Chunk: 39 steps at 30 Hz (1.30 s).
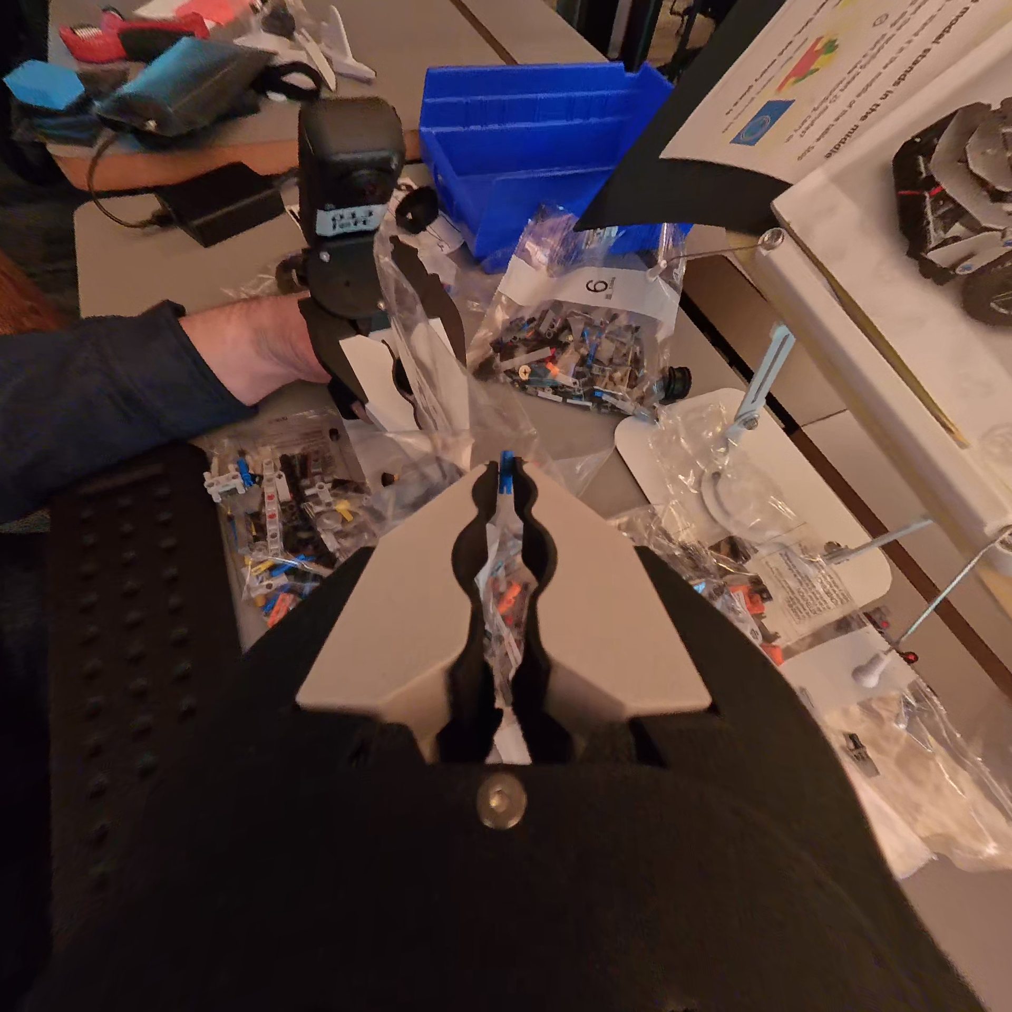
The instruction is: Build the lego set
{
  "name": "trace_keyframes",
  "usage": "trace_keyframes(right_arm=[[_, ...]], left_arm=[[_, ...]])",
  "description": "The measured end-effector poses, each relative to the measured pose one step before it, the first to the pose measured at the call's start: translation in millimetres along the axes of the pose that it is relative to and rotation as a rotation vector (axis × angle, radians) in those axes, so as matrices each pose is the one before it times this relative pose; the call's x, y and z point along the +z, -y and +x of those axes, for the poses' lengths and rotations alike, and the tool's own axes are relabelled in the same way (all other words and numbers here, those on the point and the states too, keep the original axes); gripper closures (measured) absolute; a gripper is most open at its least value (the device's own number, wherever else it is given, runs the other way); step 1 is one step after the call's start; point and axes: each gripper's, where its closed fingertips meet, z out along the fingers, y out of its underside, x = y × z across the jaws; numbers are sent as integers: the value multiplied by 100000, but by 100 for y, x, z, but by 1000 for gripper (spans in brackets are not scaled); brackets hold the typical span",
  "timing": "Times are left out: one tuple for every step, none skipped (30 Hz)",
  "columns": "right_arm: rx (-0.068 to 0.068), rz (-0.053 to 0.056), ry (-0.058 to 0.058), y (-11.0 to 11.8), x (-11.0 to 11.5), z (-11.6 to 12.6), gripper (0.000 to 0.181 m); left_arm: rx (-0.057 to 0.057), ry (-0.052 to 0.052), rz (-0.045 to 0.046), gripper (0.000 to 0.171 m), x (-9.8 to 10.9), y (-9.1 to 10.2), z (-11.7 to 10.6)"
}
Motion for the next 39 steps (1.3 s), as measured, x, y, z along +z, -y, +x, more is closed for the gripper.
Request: trace_keyframes(right_arm=[[554,1552,-97,334,18,36,179],[73,1284,-420,323,41,76,179],[51,658,493,238,131,-54,179],[412,-687,1222,24,275,-146,179],[365,-2150,1250,-210,405,-136,178],[-145,-2752,1166,-338,490,-160,178],[-499,-2053,516,-269,495,-94,178],[-395,-1717,786,-254,504,-142,178],[-57,-2323,577,-348,485,-116,178],[-242,-3006,-584,-482,441,50,178],[-935,-2798,-1699,-456,295,172,177],[-1199,-1079,-1246,-208,129,75,176],[-324,-190,-167,-70,-3,-39,172],[482,-355,388,-70,-100,-93,169],[515,-590,-173,-111,-167,32,165],[122,-411,-965,-87,-224,135,162],[-341,-250,-824,-83,-247,80,159],[-565,-135,-612,-80,-312,16,155],[-439,180,-958,-78,-426,32,155],[-167,305,-969,-140,-503,13,155],[106,-102,-754,-269,-552,-4,154],[324,-809,-755,-460,-584,-3,152],[394,-1094,-769,-631,-631,-11,149],[455,-1020,-593,-761,-642,-45,147],[574,-1068,-212,-904,-650,-93,144],[568,-1482,253,-1073,-658,-165,142],[356,-1388,-28,-1162,-682,-114,142],[606,-1183,-358,-1205,-660,-71,142],[1049,-1519,-199,-1300,-619,-72,142],[1337,-1768,50,-1390,-552,-100,141],[1691,-2249,847,-1506,-435,-194,141],[2000,-3008,1809,-1611,-285,-334,141],[1918,-3221,1514,-1616,-152,-308,139],[1480,-3412,1473,-1612,4,-345,139],[792,-3533,1828,-1566,147,-461,139],[375,-3656,1646,-1506,299,-459,139],[426,-4052,1354,-1447,420,-416,139],[454,-3978,1171,-1295,498,-369,138],[323,-3081,1004,-1007,534,-324,138]], left_arm=[[-20,-15,26,162,2,4,-7],[-72,-15,3,162,6,-18,-4],[-15,-23,5,162,0,1,4],[-3,5,39,162,-4,-7,-1],[-47,0,12,162,3,-7,-7],[-68,-37,24,162,-8,1,0],[-27,32,21,162,-8,1,-13],[-1,-10,-2,162,3,-10,1],[-17,-19,-28,162,8,-1,4],[9,14,-26,162,-2,-4,-3],[12,26,-44,162,-3,-6,-4],[14,28,-163,162,11,-27,-6],[-29,-58,-58,162,27,-9,9],[-28,-81,-25,162,8,0,3],[5,47,12,162,1,2,-7],[-22,82,67,162,-5,7,-20],[-38,-38,18,162,-11,10,-1],[54,63,-9,162,0,-2,-3],[32,-42,-22,162,8,-1,14],[59,-11,-36,162,-2,-6,17],[67,29,-40,162,4,6,2],[2,-18,72,162,-17,14,3],[1,6,87,162,-19,25,10],[60,96,22,162,-11,9,-7],[62,-101,64,162,-1,28,21],[-4,-168,-2,162,19,5,34],[33,97,-124,163,33,-16,-7],[12,-78,-122,162,26,-28,19],[-72,-38,146,162,0,18,0],[4,79,-3,162,-10,-4,-1],[-21,71,116,162,-21,8,-18],[-162,42,45,162,-14,-8,-15],[-43,102,42,162,-14,-9,-22],[-14,89,-50,162,-6,3,-11],[87,110,-26,162,-24,0,-11],[42,134,29,162,-32,13,0],[-123,104,122,162,-18,0,-27],[-145,20,20,162,0,-28,-14],[-78,65,-139,162,5,-35,-25]])
